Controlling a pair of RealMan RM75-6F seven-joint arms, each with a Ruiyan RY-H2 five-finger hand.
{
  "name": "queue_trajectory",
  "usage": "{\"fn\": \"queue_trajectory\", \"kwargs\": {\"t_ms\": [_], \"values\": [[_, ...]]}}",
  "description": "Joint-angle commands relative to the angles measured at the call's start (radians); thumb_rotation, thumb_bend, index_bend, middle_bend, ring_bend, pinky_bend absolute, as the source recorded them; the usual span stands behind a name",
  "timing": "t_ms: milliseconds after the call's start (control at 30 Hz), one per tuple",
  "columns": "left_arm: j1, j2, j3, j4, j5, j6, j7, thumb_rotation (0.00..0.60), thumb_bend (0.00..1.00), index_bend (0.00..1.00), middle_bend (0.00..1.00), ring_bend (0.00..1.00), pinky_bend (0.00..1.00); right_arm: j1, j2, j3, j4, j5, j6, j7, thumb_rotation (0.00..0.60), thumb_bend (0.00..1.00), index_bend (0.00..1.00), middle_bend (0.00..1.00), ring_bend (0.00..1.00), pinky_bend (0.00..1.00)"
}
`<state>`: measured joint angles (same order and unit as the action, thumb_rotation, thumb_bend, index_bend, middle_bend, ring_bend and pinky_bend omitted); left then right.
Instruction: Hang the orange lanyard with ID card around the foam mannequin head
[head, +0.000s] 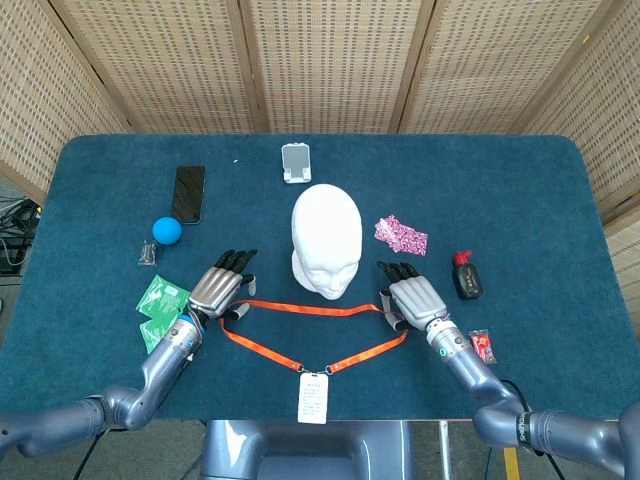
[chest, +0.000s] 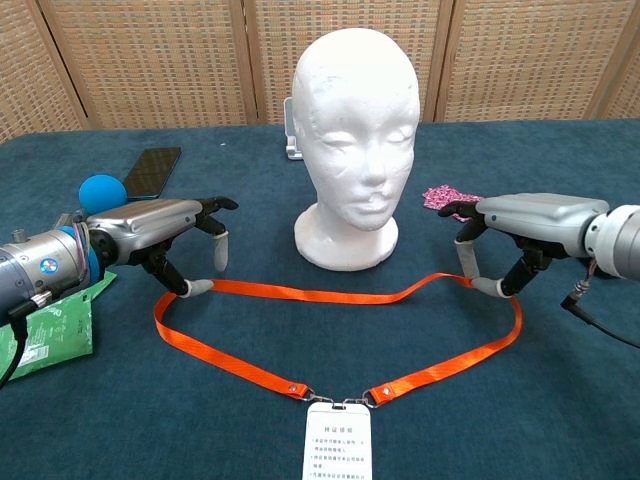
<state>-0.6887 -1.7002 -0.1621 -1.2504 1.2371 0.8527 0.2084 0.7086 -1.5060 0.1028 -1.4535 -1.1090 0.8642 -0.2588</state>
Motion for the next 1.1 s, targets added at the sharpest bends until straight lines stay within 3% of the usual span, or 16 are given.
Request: {"fn": "queue_trajectory", "kwargs": {"t_ms": [33,400,667,1100], "values": [[-0.002,-0.001,0.010,0.002,0.001,-0.003,0.002,0.600,0.36,0.52,0.00,0.00,0.00,-0.001,-0.001,-0.001,0.002,-0.001,0.001,-0.001,0.600,0.72,0.70,0.03,0.00,0.00],[-0.021,-0.042,0.011,0.045,-0.038,-0.009,0.032,0.600,0.37,0.53,0.00,0.00,0.00,-0.008,0.003,-0.003,0.012,-0.012,-0.006,0.021,0.600,0.72,0.70,0.03,0.00,0.00],[-0.019,-0.051,0.015,0.053,-0.029,0.006,0.004,0.600,0.44,0.66,0.00,0.00,0.00,-0.011,0.006,-0.006,0.010,-0.029,-0.007,0.030,0.600,0.72,0.70,0.03,0.00,0.00],[-0.010,-0.026,0.034,0.032,0.017,0.042,-0.029,0.600,0.45,0.75,0.00,0.00,0.00,-0.013,0.018,-0.015,-0.030,-0.059,0.011,-0.002,0.600,0.72,0.70,0.03,0.00,0.00]]}}
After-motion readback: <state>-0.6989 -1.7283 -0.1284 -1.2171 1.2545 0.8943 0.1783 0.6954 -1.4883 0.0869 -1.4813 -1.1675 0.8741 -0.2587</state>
